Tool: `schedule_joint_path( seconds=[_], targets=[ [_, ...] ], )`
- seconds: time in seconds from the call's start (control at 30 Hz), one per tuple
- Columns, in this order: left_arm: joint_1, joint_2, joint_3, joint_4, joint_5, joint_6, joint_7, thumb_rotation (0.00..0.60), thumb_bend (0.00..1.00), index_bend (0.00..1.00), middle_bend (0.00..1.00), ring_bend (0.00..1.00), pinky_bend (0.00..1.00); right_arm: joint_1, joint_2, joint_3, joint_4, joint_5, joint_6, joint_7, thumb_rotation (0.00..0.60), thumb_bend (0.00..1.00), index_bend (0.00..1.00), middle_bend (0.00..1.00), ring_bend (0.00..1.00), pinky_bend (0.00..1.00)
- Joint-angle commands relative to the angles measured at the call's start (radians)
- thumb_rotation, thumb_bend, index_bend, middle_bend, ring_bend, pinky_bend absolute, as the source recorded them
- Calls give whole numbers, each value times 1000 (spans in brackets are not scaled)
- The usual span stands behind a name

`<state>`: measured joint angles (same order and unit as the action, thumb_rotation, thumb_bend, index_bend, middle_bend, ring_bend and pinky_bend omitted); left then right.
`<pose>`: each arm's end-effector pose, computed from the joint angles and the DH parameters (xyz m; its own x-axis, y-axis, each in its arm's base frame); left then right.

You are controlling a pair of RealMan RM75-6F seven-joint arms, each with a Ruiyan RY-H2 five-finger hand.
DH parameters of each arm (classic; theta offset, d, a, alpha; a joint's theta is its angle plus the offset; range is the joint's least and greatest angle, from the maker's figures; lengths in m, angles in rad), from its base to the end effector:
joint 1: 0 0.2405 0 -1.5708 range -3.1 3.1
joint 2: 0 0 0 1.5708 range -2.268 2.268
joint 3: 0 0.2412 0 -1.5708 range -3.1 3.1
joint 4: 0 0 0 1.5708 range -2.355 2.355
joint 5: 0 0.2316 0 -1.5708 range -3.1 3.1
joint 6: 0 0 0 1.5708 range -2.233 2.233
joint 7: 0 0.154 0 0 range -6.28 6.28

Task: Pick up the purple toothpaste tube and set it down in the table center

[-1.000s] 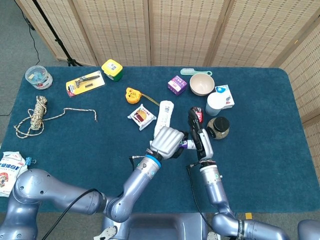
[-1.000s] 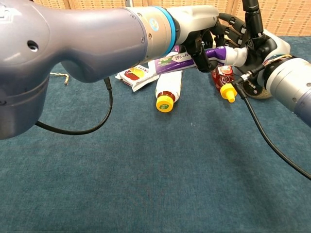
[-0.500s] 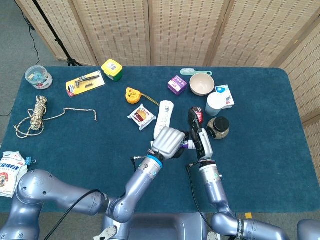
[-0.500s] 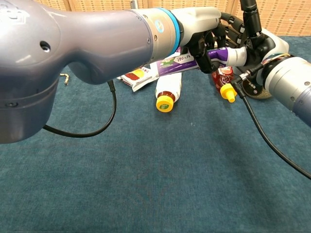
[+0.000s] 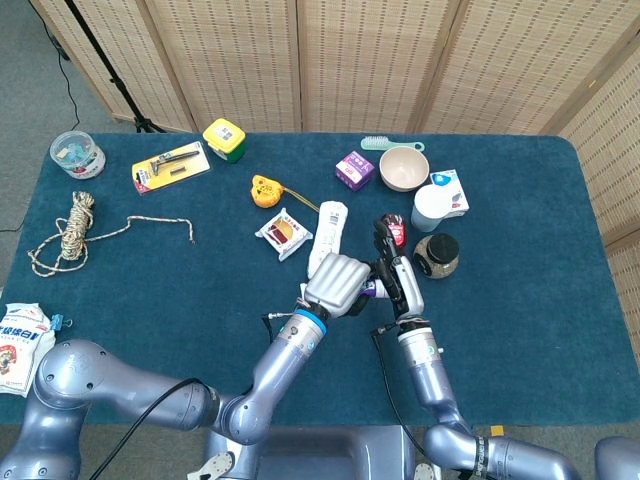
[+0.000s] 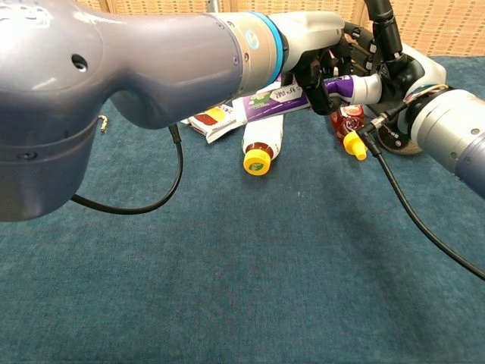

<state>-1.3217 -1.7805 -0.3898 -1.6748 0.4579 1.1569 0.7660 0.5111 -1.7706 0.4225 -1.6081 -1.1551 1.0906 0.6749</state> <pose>0.1003 0.3096 -0.0824 0.3775 0.3111 0.8722 0.8490 -0.4924 -0.1918 -0.0876 -0.3230 -0.0381 -0.8441 -0.2418 0.4785 -0.5038 0.0525 -0.8622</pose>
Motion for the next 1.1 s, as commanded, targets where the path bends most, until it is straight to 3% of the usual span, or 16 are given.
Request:
schedule_joint_path(
  seconds=[0.03,1.1],
  targets=[
    [-1,-1,-1,1,1,-1,0,600,1000,559,504,568,606,1,3,0,-2,-2,-4,4,108,0,0,0,0,0],
    [-15,-17,-14,22,10,-14,3,600,1000,595,534,579,615,11,-2,-9,6,-5,-12,-14,109,0,0,0,0,0]
  ],
)
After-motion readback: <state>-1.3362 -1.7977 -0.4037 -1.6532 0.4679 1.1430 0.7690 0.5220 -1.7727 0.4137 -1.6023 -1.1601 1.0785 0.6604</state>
